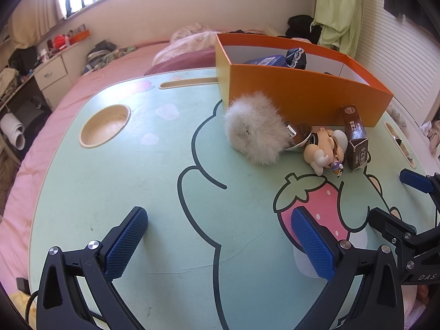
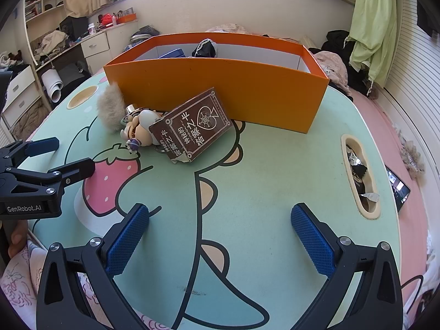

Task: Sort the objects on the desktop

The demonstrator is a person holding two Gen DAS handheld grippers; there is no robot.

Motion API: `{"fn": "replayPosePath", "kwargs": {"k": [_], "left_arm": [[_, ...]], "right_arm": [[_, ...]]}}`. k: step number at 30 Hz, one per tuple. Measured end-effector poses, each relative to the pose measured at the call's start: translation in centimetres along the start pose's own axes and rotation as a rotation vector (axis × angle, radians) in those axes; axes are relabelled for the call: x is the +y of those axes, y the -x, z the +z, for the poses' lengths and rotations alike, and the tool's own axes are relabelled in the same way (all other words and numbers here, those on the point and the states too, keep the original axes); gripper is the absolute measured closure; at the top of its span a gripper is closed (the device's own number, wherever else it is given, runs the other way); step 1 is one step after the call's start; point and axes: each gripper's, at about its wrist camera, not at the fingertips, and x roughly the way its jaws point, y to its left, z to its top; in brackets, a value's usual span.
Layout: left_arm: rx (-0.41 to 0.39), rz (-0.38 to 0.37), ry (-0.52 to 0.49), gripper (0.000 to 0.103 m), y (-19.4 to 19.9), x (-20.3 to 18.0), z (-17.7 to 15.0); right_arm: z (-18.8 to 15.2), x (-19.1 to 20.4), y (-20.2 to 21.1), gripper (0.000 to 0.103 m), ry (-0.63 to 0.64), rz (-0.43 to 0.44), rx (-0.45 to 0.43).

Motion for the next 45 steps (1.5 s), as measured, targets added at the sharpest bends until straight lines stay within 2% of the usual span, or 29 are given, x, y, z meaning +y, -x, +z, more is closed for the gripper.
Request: {"fn": "replayPosePath", "kwargs": {"k": [17,19,24,28,33,35,36,37,41,45], "left_arm": [[0.0,-0.001,0.0,0.0,0.0,0.0,-0.1],[-0.002,-0.003,0.001,0.0,0.0,-0.1,0.0],[-0.006,-0.004,0.0,0.0,-0.1,-0.2,0.1],[-0.006,-0.004,0.001,0.0,-0.1,-0.2,0.1],[-0.006,-0.005,0.001,0.0,-0.1,-0.2,0.1],[-0.006,-0.004,0.001,0.0,-0.1,-0.2,0.1],[-0.006,-0.004,0.001,0.0,-0.1,-0.2,0.1],[-0.006,-0.005,0.001,0.0,-0.1,-0.2,0.1],[-0.006,-0.005,0.001,0.0,-0.1,-0.2,0.1],[-0.006,-0.004,0.001,0.0,-0.1,-0.2,0.0]], "right_arm": [[0.0,0.0,0.1,0.0,-0.008,0.007,-0.007],[0.2,-0.5,0.4,0.0,-0.043,0.054,-0.026],[2.6,-2.6,3.0,0.001,-0.218,0.135,-0.164],[5.8,-2.6,1.1,0.014,-0.309,0.196,-0.087],[7.2,-1.5,-2.1,0.02,-0.341,0.154,0.004],[6.7,-1.4,-2.8,0.04,-0.334,0.131,0.031],[6.3,-1.6,-2.9,0.055,-0.334,0.125,0.04],[6.0,-1.8,-2.7,0.06,-0.337,0.128,0.03],[4.1,-4.4,-0.8,0.06,-0.411,0.187,-0.004],[2.2,-5.0,1.2,0.06,-0.366,0.158,-0.04]]}}
